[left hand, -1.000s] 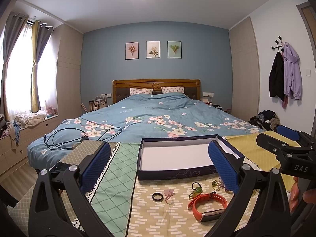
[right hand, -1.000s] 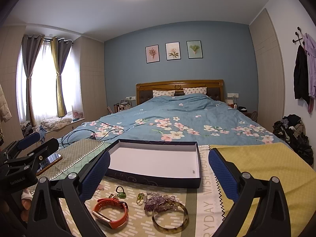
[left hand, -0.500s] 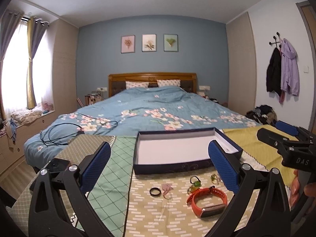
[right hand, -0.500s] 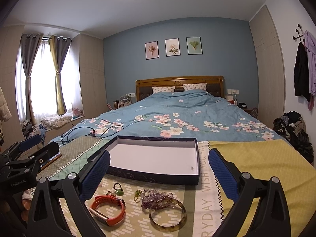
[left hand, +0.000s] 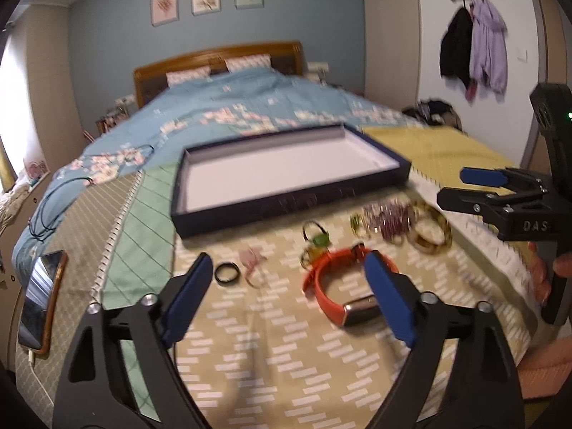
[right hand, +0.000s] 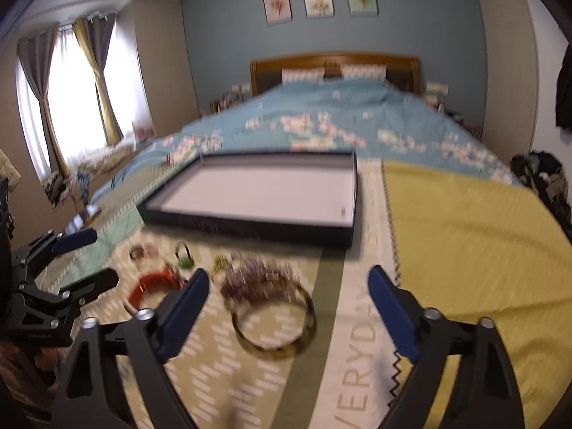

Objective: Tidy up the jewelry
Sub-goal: 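Grasp the orange watch band with the left tool while the right tool grasps the tortoiseshell bangle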

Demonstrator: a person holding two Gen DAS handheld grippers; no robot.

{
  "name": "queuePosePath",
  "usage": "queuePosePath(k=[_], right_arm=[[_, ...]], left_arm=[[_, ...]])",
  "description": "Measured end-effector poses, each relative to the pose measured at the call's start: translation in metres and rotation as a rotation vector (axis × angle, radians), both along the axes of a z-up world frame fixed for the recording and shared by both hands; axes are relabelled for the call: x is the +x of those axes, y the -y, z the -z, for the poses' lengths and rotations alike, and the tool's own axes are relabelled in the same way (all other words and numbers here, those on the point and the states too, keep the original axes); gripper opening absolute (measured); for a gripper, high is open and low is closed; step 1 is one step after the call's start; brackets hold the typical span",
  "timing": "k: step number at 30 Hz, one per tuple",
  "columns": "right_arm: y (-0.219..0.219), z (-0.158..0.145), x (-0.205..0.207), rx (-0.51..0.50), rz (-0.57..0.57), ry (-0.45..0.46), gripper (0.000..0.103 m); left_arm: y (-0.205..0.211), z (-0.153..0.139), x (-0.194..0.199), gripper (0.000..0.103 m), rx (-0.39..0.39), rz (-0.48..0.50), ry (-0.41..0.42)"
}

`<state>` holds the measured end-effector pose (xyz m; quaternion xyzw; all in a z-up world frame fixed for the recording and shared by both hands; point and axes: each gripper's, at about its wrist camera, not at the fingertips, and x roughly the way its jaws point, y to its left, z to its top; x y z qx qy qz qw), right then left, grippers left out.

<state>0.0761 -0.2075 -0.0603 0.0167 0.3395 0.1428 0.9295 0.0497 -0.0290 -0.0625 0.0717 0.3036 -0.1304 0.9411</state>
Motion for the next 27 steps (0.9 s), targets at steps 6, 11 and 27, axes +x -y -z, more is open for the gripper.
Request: queuePosePath(k=[6, 11, 27], right_arm=[[0.002, 0.014, 0.011, 0.022, -0.039, -0.093, 0.055], [0.003, 0.017, 0.019, 0.036, -0.069, -0.124, 0.032], [0.010, 0.026, 0.031, 0.060, -0.111, -0.209, 0.007]], left_arm=[[0.006, 0.019, 0.021, 0.052, -0.013, 0.066, -0.143], [0.007, 0.023, 0.027, 0.036, -0.060, 0.097, -0.208], [0.017, 0.020, 0.032, 0.015, -0.030, 0.179, -0.267]])
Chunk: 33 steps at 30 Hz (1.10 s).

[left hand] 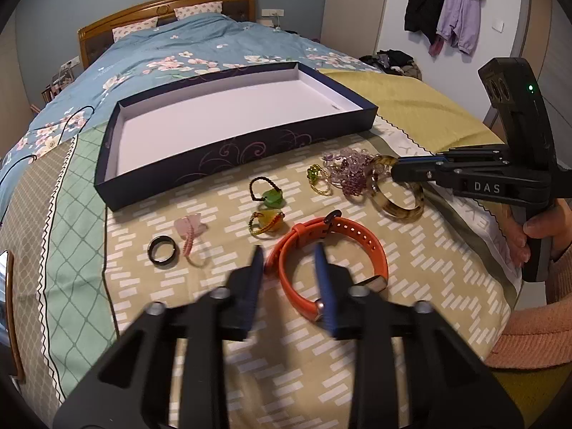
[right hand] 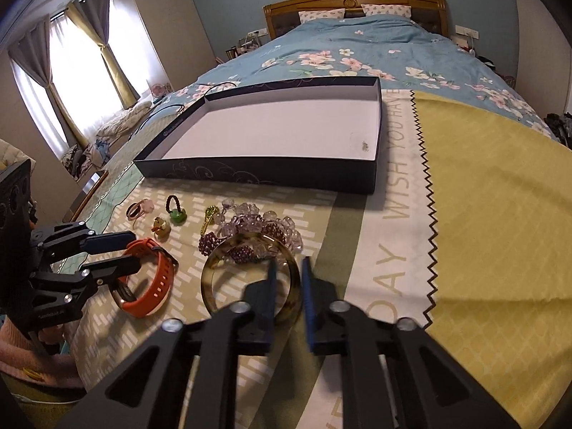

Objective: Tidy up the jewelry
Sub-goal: 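Grasp the orange watch band with the left tool while the right tool grasps the tortoiseshell bangle, then carry the watch band into the box and open the left tool while the right tool releases the bangle there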

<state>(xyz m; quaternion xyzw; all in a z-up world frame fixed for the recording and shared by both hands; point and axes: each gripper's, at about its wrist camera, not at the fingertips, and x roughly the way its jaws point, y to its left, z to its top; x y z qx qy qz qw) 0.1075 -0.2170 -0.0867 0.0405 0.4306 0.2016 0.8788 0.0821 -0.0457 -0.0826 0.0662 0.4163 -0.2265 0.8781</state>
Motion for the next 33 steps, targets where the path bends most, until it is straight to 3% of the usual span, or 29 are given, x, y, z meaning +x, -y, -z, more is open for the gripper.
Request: queuePosePath(k=[6, 16, 23, 33], right_arm=[[0.010, -0.013, -0.001, 0.044, 0.008, 0.029, 0.006], [0.003, -0.052, 0.027, 0.078, -0.021, 0.119, 0.007], [-0.010, -0.064, 0.074, 0.060, -0.022, 0.149, 0.006], [-0.025, -0.045, 0.158, 0.046, 0.034, 0.076, 0.007]], left_arm=[[-0.002, -0.001, 0.002, 0.009, -0.005, -0.020, -0.002], [-0.032, -0.036, 0.022, 0.009, -0.122, -0.103, 0.054], [-0.054, -0.061, 0.069, 0.009, -0.123, -0.184, 0.113], [-0.066, -0.070, 0.163, 0.009, -0.099, -0.248, 0.101]])
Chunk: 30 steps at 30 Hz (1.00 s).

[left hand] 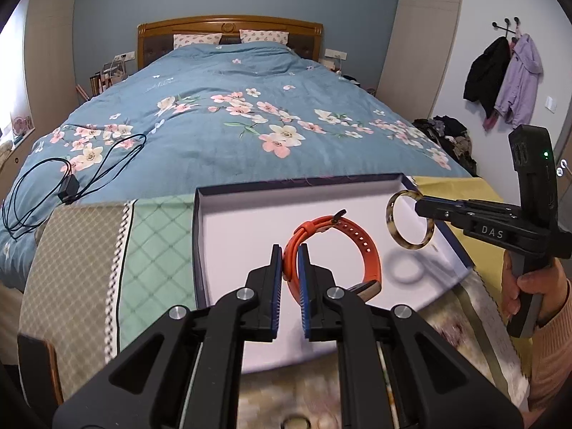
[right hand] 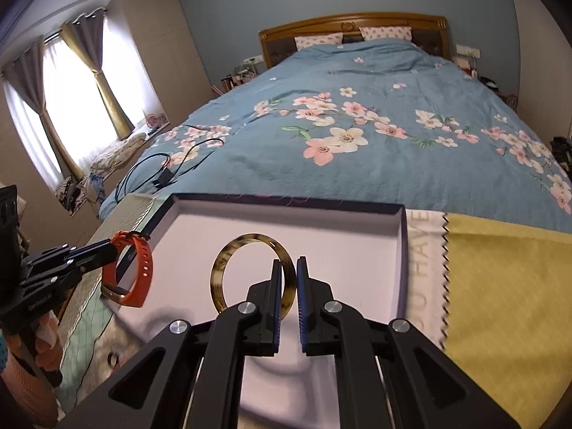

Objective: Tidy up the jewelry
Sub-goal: 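Carry the watch band into the box and open the left tool while the right tool releases the bangle there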

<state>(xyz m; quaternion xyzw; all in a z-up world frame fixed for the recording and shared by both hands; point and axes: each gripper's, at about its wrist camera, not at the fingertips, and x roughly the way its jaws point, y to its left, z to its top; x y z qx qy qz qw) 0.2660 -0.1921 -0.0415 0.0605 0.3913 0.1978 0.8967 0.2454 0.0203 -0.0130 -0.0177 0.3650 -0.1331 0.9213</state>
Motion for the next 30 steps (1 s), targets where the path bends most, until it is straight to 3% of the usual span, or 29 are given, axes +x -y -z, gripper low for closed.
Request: queuePosePath(k=[16, 30], right_arm=[[-0.013, 0.025, 0.065, -0.024, 0.088, -0.131, 0.006], [-0.018, 0.033, 0.079, -0.051, 0.119, -0.195, 0.009]], left_arm=[[0.008, 0.036, 0.104, 0.009, 0.069, -0.005, -0.096], [0.015, 0.061, 0.140, 0.008, 0.118, -0.009, -0.220]])
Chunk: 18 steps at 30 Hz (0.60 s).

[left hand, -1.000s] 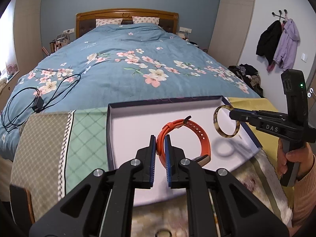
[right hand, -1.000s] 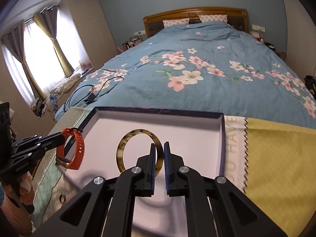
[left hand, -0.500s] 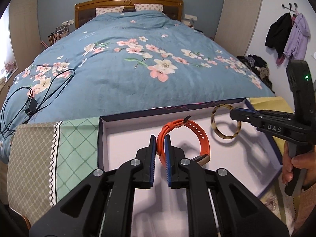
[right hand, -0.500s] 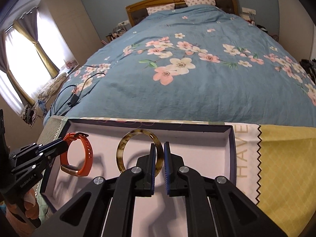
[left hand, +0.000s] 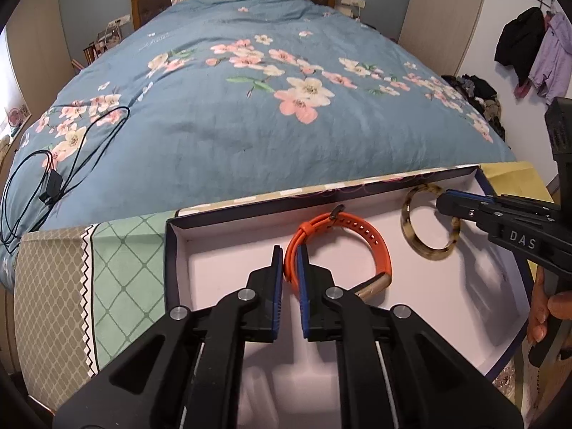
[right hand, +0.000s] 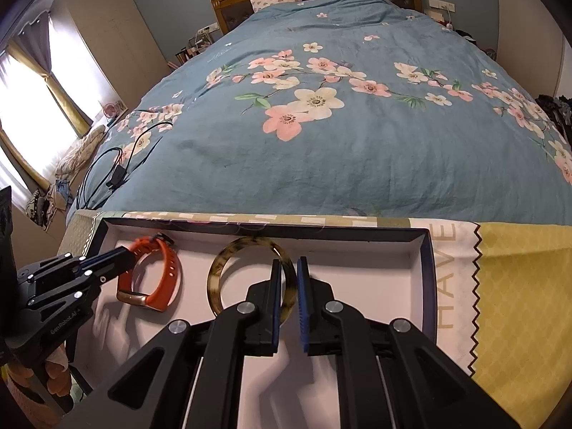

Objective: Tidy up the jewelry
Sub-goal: 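Carry the watch band into the box and open the left tool while the right tool releases the bangle there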

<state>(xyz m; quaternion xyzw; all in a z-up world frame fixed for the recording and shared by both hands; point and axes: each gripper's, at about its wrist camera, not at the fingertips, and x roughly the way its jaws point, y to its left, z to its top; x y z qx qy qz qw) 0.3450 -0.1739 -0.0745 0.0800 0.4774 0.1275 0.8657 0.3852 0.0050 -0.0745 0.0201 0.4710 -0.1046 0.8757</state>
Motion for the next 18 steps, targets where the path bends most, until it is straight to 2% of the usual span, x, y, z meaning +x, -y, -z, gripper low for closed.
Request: queuePosePath(k=[3, 5, 6, 9, 11, 13, 14, 15, 16, 18], right_arm=[[0.004, -0.005, -0.002, 0.021, 0.015, 0.027, 0.010], [0.006, -0.010, -0.008, 0.026, 0.016, 0.050, 0.021], [0.008, -0.015, -0.015, 0.036, 0.011, 0.077, 0.022], [0.012, -0.032, -0.039, 0.056, -0.022, 0.156, 0.024], [0.012, -0.043, -0.056, 0.054, -0.054, 0.206, 0.034], [0.011, -0.052, -0.075, 0.050, -0.091, 0.255, 0.041], [0.009, -0.057, -0.087, 0.042, -0.116, 0.279, 0.043], [0.008, -0.059, -0.095, 0.035, -0.132, 0.294, 0.043], [0.006, -0.061, -0.107, 0.027, -0.152, 0.313, 0.046], [0.005, -0.064, -0.125, 0.020, -0.182, 0.339, 0.056]], left_arm=[[-0.002, 0.001, 0.003, 0.015, -0.012, -0.010, -0.009], [-0.005, -0.002, 0.000, 0.017, -0.017, -0.018, 0.011], [-0.008, -0.004, -0.003, 0.022, -0.014, -0.030, 0.032], [-0.013, -0.018, -0.026, 0.042, -0.002, -0.046, 0.136], [-0.014, -0.029, -0.046, 0.048, 0.016, -0.048, 0.216], [-0.013, -0.038, -0.067, 0.061, 0.046, -0.054, 0.284], [-0.013, -0.042, -0.080, 0.067, 0.062, -0.061, 0.325], [-0.012, -0.046, -0.095, 0.068, 0.072, -0.059, 0.364], [-0.010, -0.049, -0.106, 0.069, 0.084, -0.057, 0.381], [-0.008, -0.054, -0.126, 0.084, 0.104, -0.069, 0.409]])
